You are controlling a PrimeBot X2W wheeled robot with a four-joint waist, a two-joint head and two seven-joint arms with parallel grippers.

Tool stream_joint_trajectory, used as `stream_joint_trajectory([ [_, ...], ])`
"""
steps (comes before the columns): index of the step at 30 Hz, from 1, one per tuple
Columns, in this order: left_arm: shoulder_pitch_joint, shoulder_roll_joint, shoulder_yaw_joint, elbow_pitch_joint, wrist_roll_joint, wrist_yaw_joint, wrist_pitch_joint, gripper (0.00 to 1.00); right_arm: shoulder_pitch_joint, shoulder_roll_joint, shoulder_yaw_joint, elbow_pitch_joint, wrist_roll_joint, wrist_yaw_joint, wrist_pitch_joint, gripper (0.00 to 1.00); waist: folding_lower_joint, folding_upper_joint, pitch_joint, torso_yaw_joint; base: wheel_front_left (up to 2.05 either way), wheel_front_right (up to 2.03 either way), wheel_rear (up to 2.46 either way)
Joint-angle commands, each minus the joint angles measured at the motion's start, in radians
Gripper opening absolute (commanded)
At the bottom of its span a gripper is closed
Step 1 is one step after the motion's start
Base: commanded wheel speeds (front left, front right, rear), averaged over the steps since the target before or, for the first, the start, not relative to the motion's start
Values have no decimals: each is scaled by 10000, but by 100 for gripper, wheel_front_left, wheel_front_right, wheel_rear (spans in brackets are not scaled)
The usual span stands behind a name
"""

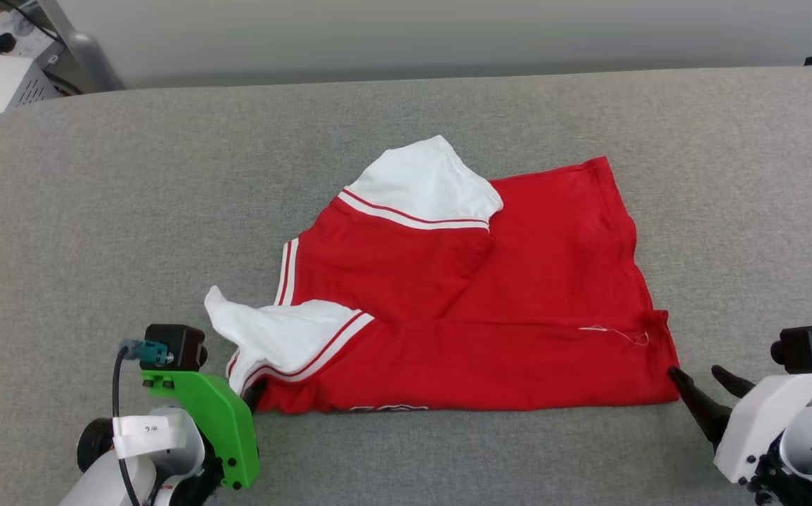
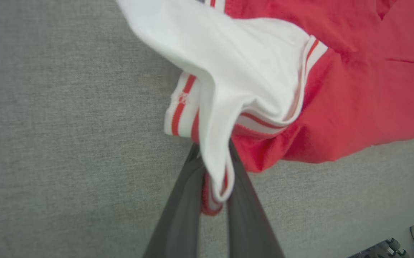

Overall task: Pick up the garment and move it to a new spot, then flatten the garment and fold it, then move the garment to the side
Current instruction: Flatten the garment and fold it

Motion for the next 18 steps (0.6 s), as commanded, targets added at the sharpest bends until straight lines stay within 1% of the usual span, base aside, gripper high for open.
stream_joint_trajectory([
  [1,19,89,8,-203,110,96,-22,0,-313,-58,106,43,64,-78,163,100,0,0,211,149,0,0,0],
  [6,-106,175,7,-940,303,311,25,0,-1007,-125,598,548,164,-78,734,100,0,0,612,333,0,0,0],
  [11,-190,122,-38,-1110,362,359,-18,0,-1359,-139,1298,1355,430,-78,1533,100,0,0,819,482,0,0,0],
  [12,-192,101,-41,-1112,354,368,-34,0,-1371,-112,1476,1502,532,-78,1756,95,0,0,833,507,0,0,0],
  [13,-186,82,-49,-1110,348,366,-53,0,-1378,-84,1586,1598,621,-78,1888,55,0,0,841,526,0,0,0],
  [14,-177,65,-57,-1105,341,360,-77,0,-1383,-46,1665,1721,716,-78,2021,8,0,0,848,542,0,0,0],
  [15,-167,39,-47,-1117,321,337,-145,0,-1396,-44,1761,1813,746,-78,2127,0,0,0,838,548,0,0,0],
  [18,-69,-5,-26,-1132,284,318,-299,0,-1456,2,1869,1840,925,-78,2076,0,0,0,774,533,0,0,0],
])
